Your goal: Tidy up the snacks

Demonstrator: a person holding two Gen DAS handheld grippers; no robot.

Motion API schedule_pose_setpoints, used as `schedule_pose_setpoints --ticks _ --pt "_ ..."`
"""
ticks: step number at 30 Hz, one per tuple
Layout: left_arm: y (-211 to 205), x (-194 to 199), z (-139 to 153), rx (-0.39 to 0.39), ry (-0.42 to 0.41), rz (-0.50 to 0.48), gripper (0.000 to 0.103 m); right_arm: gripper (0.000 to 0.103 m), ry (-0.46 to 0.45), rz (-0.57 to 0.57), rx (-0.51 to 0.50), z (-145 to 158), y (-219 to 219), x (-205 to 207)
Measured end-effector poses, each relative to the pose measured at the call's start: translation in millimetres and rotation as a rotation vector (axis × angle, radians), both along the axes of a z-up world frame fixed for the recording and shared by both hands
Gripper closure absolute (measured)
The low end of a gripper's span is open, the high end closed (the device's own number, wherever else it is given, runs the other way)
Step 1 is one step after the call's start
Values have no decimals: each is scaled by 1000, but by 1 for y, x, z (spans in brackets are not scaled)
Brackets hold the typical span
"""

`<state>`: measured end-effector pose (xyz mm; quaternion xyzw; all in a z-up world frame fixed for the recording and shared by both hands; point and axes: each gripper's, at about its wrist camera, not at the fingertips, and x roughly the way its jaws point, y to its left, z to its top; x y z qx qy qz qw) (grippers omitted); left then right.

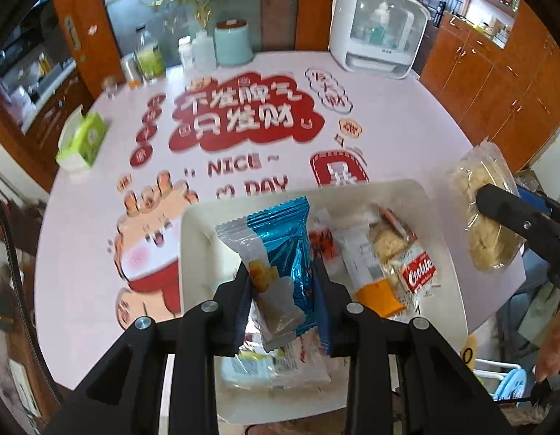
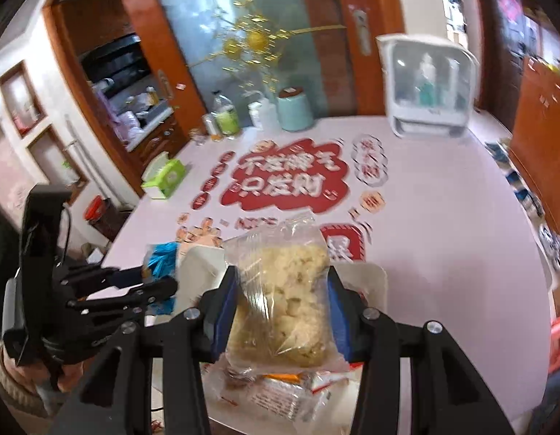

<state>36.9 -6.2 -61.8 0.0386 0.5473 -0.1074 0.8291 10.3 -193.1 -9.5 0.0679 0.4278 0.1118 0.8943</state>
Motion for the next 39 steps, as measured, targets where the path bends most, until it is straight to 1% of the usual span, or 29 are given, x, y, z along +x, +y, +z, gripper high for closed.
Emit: schedule_pose_setpoints --ticks 2,4,7,11,17,21,23,24,25,26,27,28,29,31,32,35,39 --pt "-1 -3 -10 7 18 10 73 57 37 -21 -11 -9 -3 -1" --pt "-3 -4 -17 -1 38 11 73 57 83 -40 1 -21 -5 -1" --pt "-7 -4 -23 -5 50 7 73 57 132 -36 31 -34 -3 -3" --pt "-10 -5 -22 1 35 6 73 57 155 -17 38 -41 7 -3" --pt "-10 -3 -20 3 24 14 73 57 160 6 29 -42 17 -1" --pt "-9 0 -18 9 11 24 70 57 157 11 25 -41 22 1" --pt "-8 1 -16 9 5 30 62 56 151 11 20 -39 24 2" --pt "-8 2 -15 10 -3 37 48 55 148 11 20 -38 24 3" --pt "-7 2 -13 10 -16 43 29 55 144 10 19 -37 25 4" --pt "-6 2 -11 6 -33 50 19 55 139 9 17 -36 25 6" --pt "-6 2 -9 -4 -48 54 5 55 137 8 16 -35 26 7" --pt "-5 2 -7 -13 -55 51 1 50 138 8 14 -35 26 9" --pt "-6 3 -7 -20 -54 45 1 45 140 9 10 -36 27 11" --pt "-7 4 -8 -14 -43 44 1 19 133 -4 7 -36 26 12" --pt "-7 5 -9 -7 -38 48 1 17 127 -9 5 -36 25 12" --pt "-6 4 -12 3 -33 59 1 16 119 -20 17 -36 22 12" --pt "-4 -1 -11 24 -41 97 1 16 130 -30 29 -40 19 12"
